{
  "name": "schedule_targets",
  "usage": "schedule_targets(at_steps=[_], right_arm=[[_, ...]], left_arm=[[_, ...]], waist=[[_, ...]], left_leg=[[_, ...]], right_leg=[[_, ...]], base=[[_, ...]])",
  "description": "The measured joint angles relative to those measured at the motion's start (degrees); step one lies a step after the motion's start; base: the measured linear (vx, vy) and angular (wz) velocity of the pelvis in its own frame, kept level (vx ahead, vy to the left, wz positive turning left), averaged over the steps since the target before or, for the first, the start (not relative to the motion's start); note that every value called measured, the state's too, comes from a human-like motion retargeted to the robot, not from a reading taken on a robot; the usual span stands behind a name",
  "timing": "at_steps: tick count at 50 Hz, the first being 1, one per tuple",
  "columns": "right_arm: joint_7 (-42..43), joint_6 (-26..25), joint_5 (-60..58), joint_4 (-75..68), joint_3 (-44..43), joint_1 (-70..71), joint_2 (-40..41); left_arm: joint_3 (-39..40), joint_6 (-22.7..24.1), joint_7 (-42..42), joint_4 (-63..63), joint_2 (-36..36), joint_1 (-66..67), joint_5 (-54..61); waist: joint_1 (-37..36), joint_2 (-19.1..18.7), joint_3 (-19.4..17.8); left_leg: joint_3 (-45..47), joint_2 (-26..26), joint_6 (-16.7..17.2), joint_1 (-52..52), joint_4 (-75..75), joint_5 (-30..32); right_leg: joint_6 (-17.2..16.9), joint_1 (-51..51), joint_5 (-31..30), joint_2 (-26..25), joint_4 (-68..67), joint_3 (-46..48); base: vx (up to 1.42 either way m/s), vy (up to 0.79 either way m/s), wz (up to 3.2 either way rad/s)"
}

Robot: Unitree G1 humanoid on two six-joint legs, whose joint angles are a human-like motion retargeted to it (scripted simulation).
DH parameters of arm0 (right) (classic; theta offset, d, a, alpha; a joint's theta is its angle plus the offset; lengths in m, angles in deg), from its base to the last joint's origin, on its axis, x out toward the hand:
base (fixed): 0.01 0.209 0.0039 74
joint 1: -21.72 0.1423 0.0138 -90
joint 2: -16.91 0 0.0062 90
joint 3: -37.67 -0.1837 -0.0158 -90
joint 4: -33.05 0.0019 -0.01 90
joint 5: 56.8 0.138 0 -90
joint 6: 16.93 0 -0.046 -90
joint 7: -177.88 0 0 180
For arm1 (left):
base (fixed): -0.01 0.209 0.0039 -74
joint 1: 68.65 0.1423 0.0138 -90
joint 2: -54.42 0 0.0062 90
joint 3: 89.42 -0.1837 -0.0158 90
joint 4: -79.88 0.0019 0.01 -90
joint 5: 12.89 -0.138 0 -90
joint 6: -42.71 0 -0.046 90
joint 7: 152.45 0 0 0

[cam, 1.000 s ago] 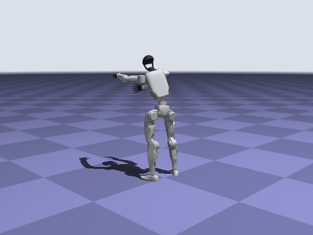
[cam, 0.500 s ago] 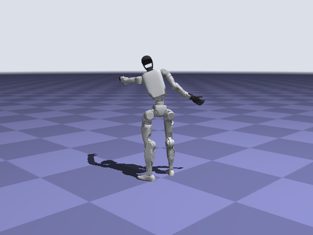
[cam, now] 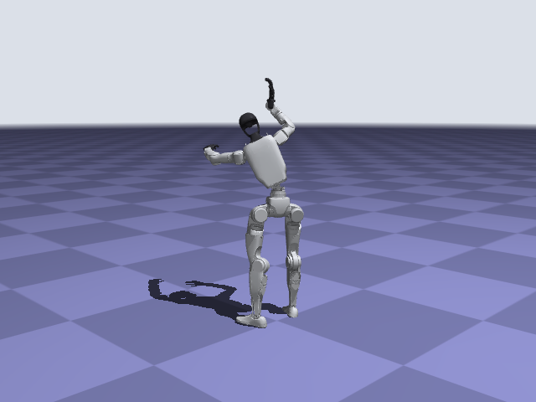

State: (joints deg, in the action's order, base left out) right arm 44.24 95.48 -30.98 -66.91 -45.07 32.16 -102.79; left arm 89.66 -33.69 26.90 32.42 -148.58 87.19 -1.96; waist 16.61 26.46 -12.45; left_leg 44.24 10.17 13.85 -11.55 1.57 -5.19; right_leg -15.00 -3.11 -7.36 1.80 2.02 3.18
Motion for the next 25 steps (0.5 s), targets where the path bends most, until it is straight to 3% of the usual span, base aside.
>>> schedule_targets(at_steps=[3,7,10,12,17,25], right_arm=[[-5.04,-5.89,-1.82,-7.76,6.23,5.35,15.89],[-16.32,-14.74,4.92,-26.58,9.70,4.84,39.37],[-28.08,-23.92,7.62,-45.12,14.12,2.04,51.68],[-31.22,-26.91,6.47,-54.40,16.82,-0.93,57.31],[-30.75,-26.58,7.83,-60.44,15.78,-10.96,62.60],[-31.02,-23.68,2.84,-50.49,17.06,-25.30,56.90]], left_arm=[[2.47,0.12,-0.96,-1.79,0.00,0.00,1.42],[3.81,-1.17,-3.00,-3.06,0.00,0.00,0.86],[3.47,-1.84,-4.92,-4.39,0.00,0.00,-0.49],[3.10,-1.61,-5.18,-5.89,0.00,0.00,-1.20],[2.78,-1.40,-4.95,-10.58,0.00,0.00,-1.91],[1.64,-2.12,-4.33,-10.96,0.00,0.00,-2.36]], waist=[[-1.95,-0.14,-1.20],[-4.99,-0.29,-2.89],[-7.75,-0.41,-4.04],[-9.46,-0.58,-4.95],[-11.68,-2.33,-6.70],[-8.90,-4.49,-7.12]], left_leg=[[-1.30,-0.18,-0.61,0.92,0.24,0.16],[-3.27,-0.46,-1.67,2.30,0.31,0.42],[-4.84,-0.60,-2.30,3.83,0.42,0.78],[-5.96,-0.71,-2.51,4.80,0.47,0.99],[-8.86,-1.55,-2.55,6.53,0.86,1.22],[-10.58,-4.06,-1.95,5.85,1.79,0.79]], right_leg=[[0.00,-0.53,0.35,0.59,-0.51,0.89],[0.00,-1.09,0.67,1.45,-0.96,2.30],[0.00,-1.81,0.66,1.91,-1.04,3.73],[0.00,-2.18,0.73,2.27,-1.09,4.73],[0.00,-2.53,1.51,3.87,-1.62,7.11],[0.00,-1.72,3.32,7.05,-3.06,8.09]], base=[[-0.02,-0.01,0.41],[-0.03,-0.02,0.43],[-0.03,-0.04,0.48],[-0.02,-0.02,0.52],[0.01,0.06,0.54],[0.03,0.12,0.22]])
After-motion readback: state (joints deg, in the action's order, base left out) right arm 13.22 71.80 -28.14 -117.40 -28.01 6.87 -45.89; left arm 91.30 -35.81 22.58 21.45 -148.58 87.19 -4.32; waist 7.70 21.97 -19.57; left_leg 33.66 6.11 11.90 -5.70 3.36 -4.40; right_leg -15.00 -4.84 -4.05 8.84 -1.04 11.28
